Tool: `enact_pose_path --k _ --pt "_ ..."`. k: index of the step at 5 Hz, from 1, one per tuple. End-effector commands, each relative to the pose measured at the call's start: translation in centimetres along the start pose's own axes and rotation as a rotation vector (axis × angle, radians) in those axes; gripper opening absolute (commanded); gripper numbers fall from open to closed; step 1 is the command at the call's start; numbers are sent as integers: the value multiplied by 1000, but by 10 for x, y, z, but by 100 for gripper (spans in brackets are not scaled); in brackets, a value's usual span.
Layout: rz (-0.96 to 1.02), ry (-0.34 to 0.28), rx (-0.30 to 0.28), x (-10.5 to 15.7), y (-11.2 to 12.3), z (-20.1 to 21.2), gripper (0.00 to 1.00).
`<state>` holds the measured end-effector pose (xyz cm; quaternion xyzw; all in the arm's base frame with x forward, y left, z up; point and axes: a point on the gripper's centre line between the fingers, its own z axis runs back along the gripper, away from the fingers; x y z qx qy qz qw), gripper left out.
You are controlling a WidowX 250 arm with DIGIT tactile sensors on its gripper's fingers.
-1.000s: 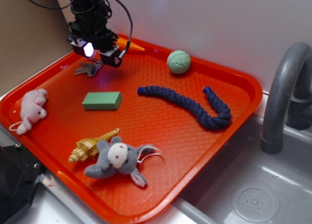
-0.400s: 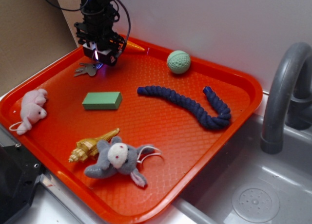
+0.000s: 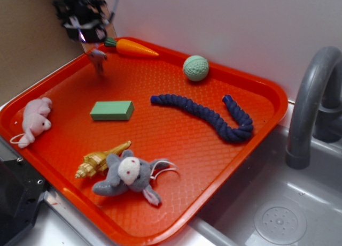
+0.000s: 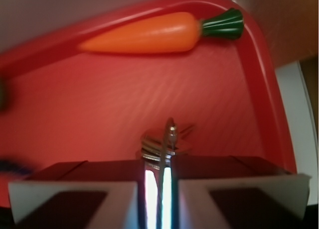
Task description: Grab the silver keys.
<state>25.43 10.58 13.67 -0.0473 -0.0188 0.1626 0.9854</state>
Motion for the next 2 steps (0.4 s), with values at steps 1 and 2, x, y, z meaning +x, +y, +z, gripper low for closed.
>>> enact_pose_path --k 1,2 --pt "-128 -39 -85 -66 -32 116 0" --pt "-189 -103 -73 -128 -52 164 0"
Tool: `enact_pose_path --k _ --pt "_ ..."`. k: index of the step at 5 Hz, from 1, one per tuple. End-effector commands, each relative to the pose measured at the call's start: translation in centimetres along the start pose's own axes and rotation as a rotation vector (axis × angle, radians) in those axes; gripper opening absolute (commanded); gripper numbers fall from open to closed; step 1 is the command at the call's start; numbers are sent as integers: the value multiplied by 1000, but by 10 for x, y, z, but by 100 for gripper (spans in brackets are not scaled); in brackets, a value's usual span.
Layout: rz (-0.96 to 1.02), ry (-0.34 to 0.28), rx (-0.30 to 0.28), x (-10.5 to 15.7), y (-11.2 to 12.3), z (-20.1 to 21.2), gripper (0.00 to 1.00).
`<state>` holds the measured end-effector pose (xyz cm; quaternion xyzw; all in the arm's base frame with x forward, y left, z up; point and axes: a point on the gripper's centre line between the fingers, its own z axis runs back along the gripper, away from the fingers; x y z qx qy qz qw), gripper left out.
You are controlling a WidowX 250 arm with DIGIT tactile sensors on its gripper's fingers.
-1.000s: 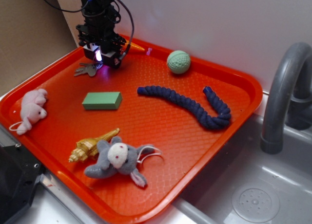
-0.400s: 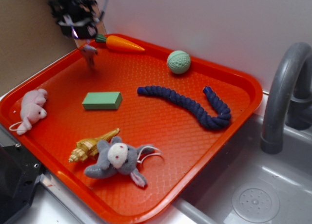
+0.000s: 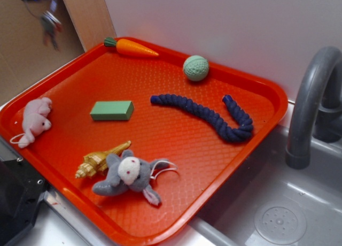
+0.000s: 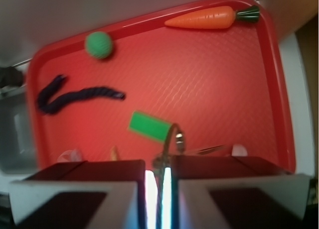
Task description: Grab the silver keys.
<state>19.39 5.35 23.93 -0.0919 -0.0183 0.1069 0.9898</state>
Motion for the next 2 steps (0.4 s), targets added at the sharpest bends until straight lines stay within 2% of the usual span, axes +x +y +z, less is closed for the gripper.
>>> enact_pose_path --k 1,2 --pt "-95 -100 11 -79 -33 111 0" --pt "-61 -77 36 -29 -39 75 0"
